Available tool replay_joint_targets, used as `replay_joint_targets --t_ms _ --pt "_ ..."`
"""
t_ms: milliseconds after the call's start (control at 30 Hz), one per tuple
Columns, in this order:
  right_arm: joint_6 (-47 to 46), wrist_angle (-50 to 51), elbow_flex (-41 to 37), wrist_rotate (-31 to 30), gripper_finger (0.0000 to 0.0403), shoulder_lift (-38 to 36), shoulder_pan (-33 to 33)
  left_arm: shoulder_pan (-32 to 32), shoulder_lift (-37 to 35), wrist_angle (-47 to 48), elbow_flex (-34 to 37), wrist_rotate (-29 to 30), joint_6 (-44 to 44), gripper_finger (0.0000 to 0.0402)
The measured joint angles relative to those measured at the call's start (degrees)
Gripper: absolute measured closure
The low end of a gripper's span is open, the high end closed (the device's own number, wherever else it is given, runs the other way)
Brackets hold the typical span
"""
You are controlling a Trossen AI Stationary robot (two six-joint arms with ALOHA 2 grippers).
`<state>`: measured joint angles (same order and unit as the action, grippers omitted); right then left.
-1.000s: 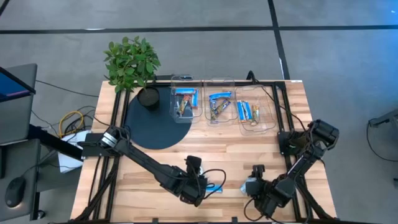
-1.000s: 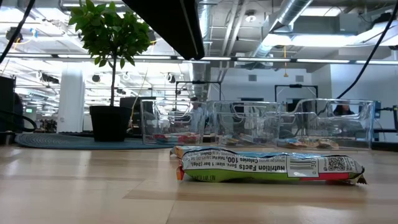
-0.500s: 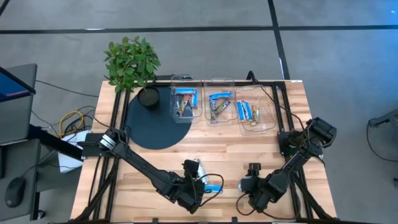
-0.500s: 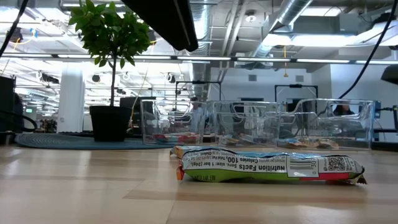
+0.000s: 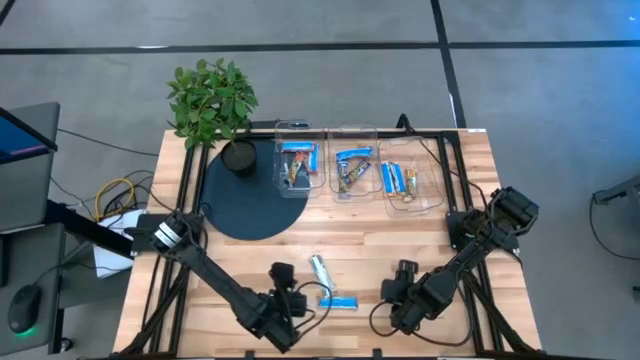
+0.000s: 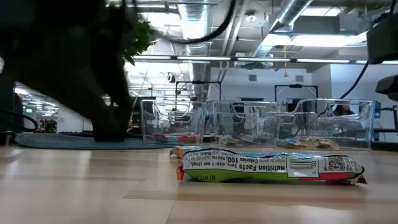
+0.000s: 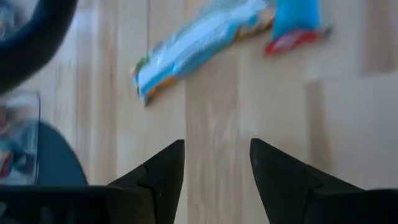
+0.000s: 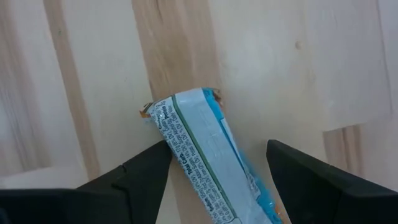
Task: Pick and place Granola Bars by type
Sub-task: Put the yellow granola bar into the right transparent bin
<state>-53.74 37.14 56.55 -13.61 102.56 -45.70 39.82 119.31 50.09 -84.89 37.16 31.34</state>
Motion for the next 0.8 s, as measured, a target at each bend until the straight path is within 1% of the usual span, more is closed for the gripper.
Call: replay_joint_targets --t_ms 167,333,400,500,667,800 --pt "-4.46 0.05 0.0 0.27 0.0159 0.0 0.09 1.49 0.0 -3.63 6.0 5.44 5.3 0.0223" --pt "-6.77 -0.25 0.0 0.45 0.0206 0.0 0.15 2.24 0.0 -4.87 9.68 10.3 7.02 0.0223" --pt "-6.83 -0.35 0.0 0.53 0.0227 0.02 0.43 2.24 -0.04 -4.64 10.86 11.04 7.48 0.0223" --pt "-6.65 -0.2 -0.01 -1.06 0.0259 0.08 1.06 2.24 -0.04 -4.47 12.15 12.94 7.58 0.0223" --pt "-4.38 0.05 -0.11 -4.85 0.0296 0.17 2.15 1.29 -0.07 -4.81 12.79 12.92 7.58 0.0223" --pt "-2.03 0.02 -0.11 -4.8 0.0299 0.17 2.84 0.26 -0.07 -5.29 12.79 12.47 7.57 0.0223"
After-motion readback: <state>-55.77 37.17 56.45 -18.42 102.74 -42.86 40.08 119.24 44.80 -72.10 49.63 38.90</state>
